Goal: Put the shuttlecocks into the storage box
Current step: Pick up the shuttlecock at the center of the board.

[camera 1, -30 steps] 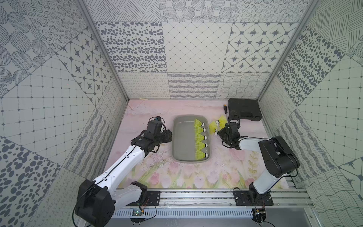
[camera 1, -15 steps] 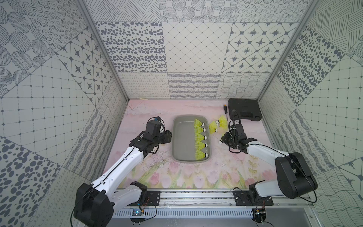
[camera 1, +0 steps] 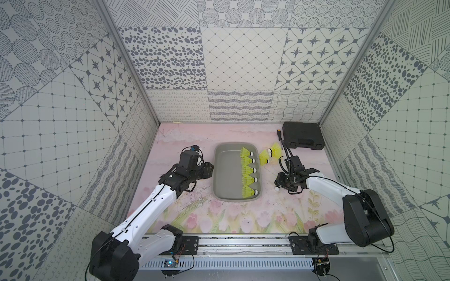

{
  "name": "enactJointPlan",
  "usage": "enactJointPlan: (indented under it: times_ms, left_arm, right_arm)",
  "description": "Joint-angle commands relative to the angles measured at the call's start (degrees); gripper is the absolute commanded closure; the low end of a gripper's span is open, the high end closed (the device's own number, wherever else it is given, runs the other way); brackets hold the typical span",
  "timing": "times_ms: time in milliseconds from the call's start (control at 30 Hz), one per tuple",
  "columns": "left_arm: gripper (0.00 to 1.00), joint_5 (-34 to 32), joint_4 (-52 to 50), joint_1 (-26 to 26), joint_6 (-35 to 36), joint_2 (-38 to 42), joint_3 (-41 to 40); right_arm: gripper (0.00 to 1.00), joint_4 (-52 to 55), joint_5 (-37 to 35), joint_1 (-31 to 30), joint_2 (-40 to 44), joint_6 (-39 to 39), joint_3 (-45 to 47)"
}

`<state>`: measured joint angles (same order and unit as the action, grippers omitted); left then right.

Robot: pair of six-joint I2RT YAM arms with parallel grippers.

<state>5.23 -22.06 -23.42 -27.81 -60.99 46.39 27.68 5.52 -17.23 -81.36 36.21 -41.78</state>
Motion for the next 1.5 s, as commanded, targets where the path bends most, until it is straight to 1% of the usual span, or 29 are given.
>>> enactJointPlan:
  times_ms: [0, 133, 267, 433, 600, 800, 1000, 1233, 1400, 1467]
  left_arm:
    - [0.46, 1.01, 0.22, 0.17, 0.04, 0.17, 0.06]
    - [0.46, 1.24, 0.31, 0.23, 0.04, 0.17, -0.08]
    - [0.46, 1.54, 0.41, 0.33, -0.07, 0.17, -0.27]
    - [0.46, 2.09, 0.45, 0.22, -0.11, 0.30, -0.20]
    - [0.46, 2.50, 1.04, 0.25, -0.14, 0.05, -0.31]
    - [0.46, 2.81, 1.12, 0.30, -0.13, -0.30, -0.18]
    - [0.46, 2.79, 1.25, 0.25, -0.14, -0.25, -0.40]
    - [0.46, 2.61, 1.12, 0.23, -0.14, -0.09, -0.74]
    - [0.46, 2.64, 1.07, 0.21, -0.14, 0.15, -0.91]
    - [0.46, 2.60, 1.08, 0.23, -0.14, 0.13, -0.94]
  right_arm:
    - [0.38, 1.41, -1.19, -0.42, -0.44, -1.67, -1.70]
    - [0.35, 2.14, -3.08, -1.81, 0.31, -1.34, -1.65]
    - [0.34, 2.81, -6.26, -4.21, 1.61, -0.13, -1.13]
    - [0.34, 1.46, -11.71, -7.02, 5.01, 4.15, 1.70]
    - [0.40, -4.12, -14.88, -8.90, 7.29, 7.65, 5.47]
    - [0.42, -5.08, -18.93, -11.48, 6.03, 10.96, 6.46]
    - [0.50, -7.86, -19.30, -12.71, 3.72, 10.23, 5.90]
    - [0.52, -5.64, -22.34, -15.25, 0.03, 10.81, 4.07]
    - [0.57, -6.23, -24.12, -16.51, 0.08, 11.55, 4.69]
    - [0.60, -6.18, -25.01, -16.99, 0.14, 11.52, 4.78]
